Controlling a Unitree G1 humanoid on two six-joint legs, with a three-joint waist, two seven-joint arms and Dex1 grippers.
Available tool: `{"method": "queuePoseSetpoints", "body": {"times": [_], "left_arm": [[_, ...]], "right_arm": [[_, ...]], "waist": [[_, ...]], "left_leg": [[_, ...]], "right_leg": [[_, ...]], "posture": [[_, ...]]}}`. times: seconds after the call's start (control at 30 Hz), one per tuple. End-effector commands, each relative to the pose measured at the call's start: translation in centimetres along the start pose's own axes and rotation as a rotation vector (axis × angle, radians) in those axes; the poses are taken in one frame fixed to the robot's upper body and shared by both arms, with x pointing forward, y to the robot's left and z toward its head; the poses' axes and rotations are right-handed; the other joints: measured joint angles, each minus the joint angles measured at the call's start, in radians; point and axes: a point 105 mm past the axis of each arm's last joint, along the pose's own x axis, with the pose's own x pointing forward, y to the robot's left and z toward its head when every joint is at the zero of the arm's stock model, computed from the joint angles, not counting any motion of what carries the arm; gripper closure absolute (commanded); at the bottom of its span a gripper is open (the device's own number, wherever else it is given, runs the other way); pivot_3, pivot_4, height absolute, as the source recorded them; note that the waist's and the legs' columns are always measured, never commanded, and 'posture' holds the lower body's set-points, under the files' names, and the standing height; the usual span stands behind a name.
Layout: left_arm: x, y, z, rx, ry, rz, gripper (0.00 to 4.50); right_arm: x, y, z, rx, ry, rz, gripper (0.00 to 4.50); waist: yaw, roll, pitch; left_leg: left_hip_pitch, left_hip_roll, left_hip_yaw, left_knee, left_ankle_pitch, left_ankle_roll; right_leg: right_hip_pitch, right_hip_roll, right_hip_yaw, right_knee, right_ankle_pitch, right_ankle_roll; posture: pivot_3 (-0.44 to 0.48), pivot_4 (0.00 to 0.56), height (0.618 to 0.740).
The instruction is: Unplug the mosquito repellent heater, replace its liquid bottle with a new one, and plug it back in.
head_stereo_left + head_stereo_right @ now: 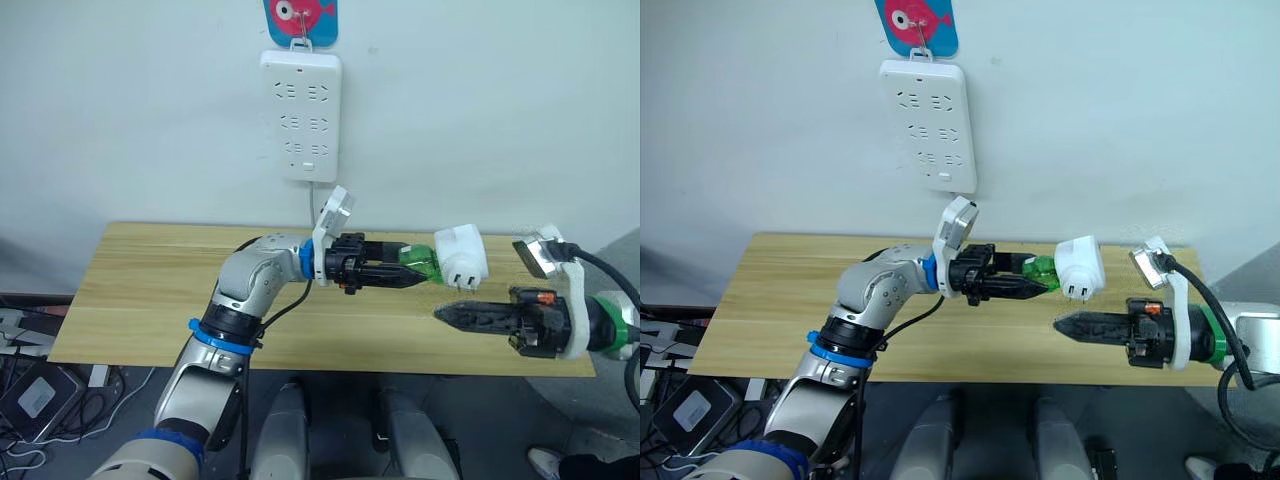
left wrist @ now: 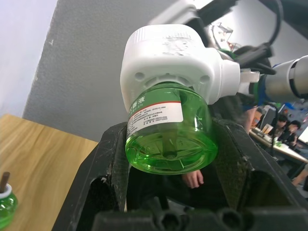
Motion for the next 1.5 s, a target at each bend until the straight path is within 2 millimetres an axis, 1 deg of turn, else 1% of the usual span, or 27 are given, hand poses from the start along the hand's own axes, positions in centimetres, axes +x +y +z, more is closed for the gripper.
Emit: {"method": "queuePoseSetpoints", "body": {"times": [0.03, 0.17, 0.33, 0.4, 0.47, 0.53, 0.6, 0.67, 0.77, 0.83, 0.93, 1.03, 1.1, 1.2, 1.3, 1.37, 1.4, 1.5], "left_arm": [[0.3, -0.3, 0.1, 0.037, -0.001, -0.019, 2.25], [0.5, -0.6, -0.4, 0.045, 0.017, -0.037, 2.25], [0.8, -0.9, -0.8, 0.04, 0.028, -0.057, 2.25], [0.8, -1.0, -0.9, 0.038, 0.035, -0.067, 2.25], [0.8, -1.2, -1.1, 0.039, 0.043, -0.077, 2.25], [0.7, -1.3, -1.1, 0.038, 0.042, -0.077, 2.25], [0.6, -1.4, -1.1, 0.036, 0.042, -0.077, 2.25], [0.3, -1.6, -1.1, 0.027, 0.045, -0.086, 2.25], [0.1, -2.0, -1.0, 0.006, 0.044, -0.107, 2.25], [0.0, -2.2, -0.9, -0.01, 0.042, -0.118, 2.25], [0.0, -1.9, -0.7, -0.018, 0.036, -0.103, 2.25], [-0.2, -1.6, -0.9, -0.017, 0.045, -0.087, 2.25], [-0.4, -1.6, -1.1, -0.017, 0.054, -0.084, 2.25], [-0.6, -1.6, -1.5, -0.014, 0.068, -0.081, 2.25], [-0.8, -1.5, -1.8, -0.012, 0.081, -0.078, 2.25], [-0.8, -1.4, -1.9, -0.011, 0.084, -0.08, 2.25], [-0.7, -1.4, -1.9, -0.01, 0.085, -0.082, 2.25], [-0.4, -1.6, -1.9, -0.008, 0.092, -0.102, 2.25]], "right_arm": [[-0.2, 1.7, 1.0, -0.073, -0.018, 0.054, 4.44], [-0.2, 2.6, 3.0, -0.147, -0.026, 0.081, 4.44], [0.0, 2.1, 6.6, -0.188, -0.104, 0.034, 4.44], [0.2, 0.5, 8.2, -0.184, -0.158, -0.085, 4.44], [0.1, -2.4, 9.7, -0.21, -0.211, -0.278, 4.44], [-0.7, -4.8, 11.0, -0.227, -0.256, -0.432, 4.44], [-1.5, -5.9, 11.4, -0.25, -0.262, -0.514, 4.44], [-2.2, -6.8, 11.2, -0.251, -0.258, -0.549, 4.44], [-2.8, -7.9, 10.1, -0.24, -0.228, -0.569, 4.44], [-2.8, -8.3, 9.1, -0.225, -0.211, -0.552, 4.44], [-2.7, -8.3, 8.7, -0.193, -0.231, -0.517, 4.44], [-3.4, -7.7, 9.2, -0.18, -0.276, -0.491, 4.44], [-3.8, -6.7, 9.7, -0.168, -0.302, -0.444, 4.44], [-3.8, -4.3, 9.9, -0.164, -0.277, -0.322, 4.44], [-3.5, -1.9, 8.9, -0.174, -0.172, -0.214, 4.44], [-3.1, -1.1, 8.2, -0.184, -0.115, -0.172, 4.44], [-2.8, -0.9, 8.0, -0.188, -0.101, -0.163, 4.44], [-1.5, -2.1, 8.7, -0.225, -0.123, -0.212, 4.44]], "waist": [[-0.001, 0.0, 0.0], [-0.008, 0.0, 0.0], [-0.007, 0.0, 0.0], [-0.007, 0.0, 0.0], [-0.007, 0.0, 0.0], [-0.007, 0.0, 0.0], [-0.002, 0.0, 0.0], [0.001, 0.0, 0.0], [0.0, 0.0, 0.0], [0.0, 0.0, 0.0], [-0.003, 0.0, 0.0], [-0.007, 0.0, 0.0], [-0.006, 0.0, 0.0], [-0.007, 0.0, 0.0], [-0.006, 0.0, 0.0], [-0.005, 0.0, 0.0], [-0.005, 0.0, 0.0], [-0.008, 0.0, 0.0]], "left_leg": [[0.0, 0.0, 0.0, 0.0, 0.0, 0.0], [0.0, 0.0, 0.001, 0.0, 0.0, 0.0], [0.0, 0.0, 0.0, 0.0, 0.0, 0.0], [0.0, 0.0, 0.0, 0.0, 0.0, 0.0], [0.0, 0.0, 0.0, 0.0, 0.0, 0.0], [0.0, 0.0, 0.0, 0.0, 0.0, 0.0], [0.0, 0.0, 0.0, 0.0, 0.0, 0.0], [-0.002, 0.0, -0.001, 0.0, 0.0, 0.0], [-0.004, 0.0, -0.001, 0.0, 0.0, 0.0], [-0.004, 0.0, -0.002, -0.001, 0.0, 0.0], [-0.004, 0.0, -0.002, -0.001, 0.0, 0.0], [-0.003, 0.0, -0.002, 0.0, 0.0, 0.0], [-0.003, 0.0, -0.002, 0.0, 0.001, 0.001], [-0.003, 0.0, -0.002, 0.0, 0.001, 0.001], [-0.003, 0.0, -0.002, 0.0, 0.001, 0.001], [-0.003, 0.0, -0.002, -0.001, 0.001, 0.001], [-0.003, 0.0, -0.002, -0.001, 0.001, 0.001], [-0.003, 0.0, -0.002, 0.0, 0.001, 0.001]], "right_leg": [[0.0, 0.0, 0.0, 0.0, 0.0, 0.0], [0.0, 0.0, 0.001, 0.0, 0.0, 0.0], [0.0, 0.0, 0.0, 0.0, 0.0, 0.0], [0.0, 0.0, 0.0, 0.0, 0.0, 0.0], [0.0, 0.0, 0.0, 0.0, 0.0, 0.0], [-0.001, 0.0, 0.0, 0.0, 0.0, 0.0], [-0.001, 0.0, 0.0, 0.0, 0.0, 0.0], [-0.002, 0.0, -0.001, 0.0, 0.0, 0.0], [-0.003, -0.001, -0.001, -0.001, 0.002, -0.004], [-0.003, -0.001, -0.003, 0.0, 0.003, -0.004], [-0.003, -0.001, -0.003, 0.0, 0.002, -0.004], [-0.003, -0.001, -0.002, 0.001, 0.002, -0.003], [-0.002, 0.0, -0.002, 0.001, 0.001, -0.002], [-0.002, 0.0, -0.002, 0.001, 0.001, -0.001], [-0.002, 0.0, -0.002, 0.001, 0.002, -0.003], [-0.002, 0.0, -0.002, 0.0, 0.002, -0.004], [-0.002, 0.0, -0.002, 0.0, 0.002, -0.004], [-0.002, 0.0, -0.002, 0.0, 0.001, -0.002]], "posture": [[0.081, 0.265, 0.74], [0.073, 0.262, 0.74], [0.068, 0.262, 0.74], [0.067, 0.264, 0.74], [0.073, 0.265, 0.74], [0.078, 0.267, 0.74], [0.079, 0.269, 0.74], [0.08, 0.271, 0.74], [0.081, 0.272, 0.74], [0.084, 0.273, 0.74], [0.086, 0.274, 0.74], [0.086, 0.274, 0.74], [0.085, 0.277, 0.74], [0.079, 0.278, 0.74], [0.074, 0.278, 0.74], [0.071, 0.278, 0.74], [0.071, 0.278, 0.74], [0.07, 0.281, 0.74]]}}
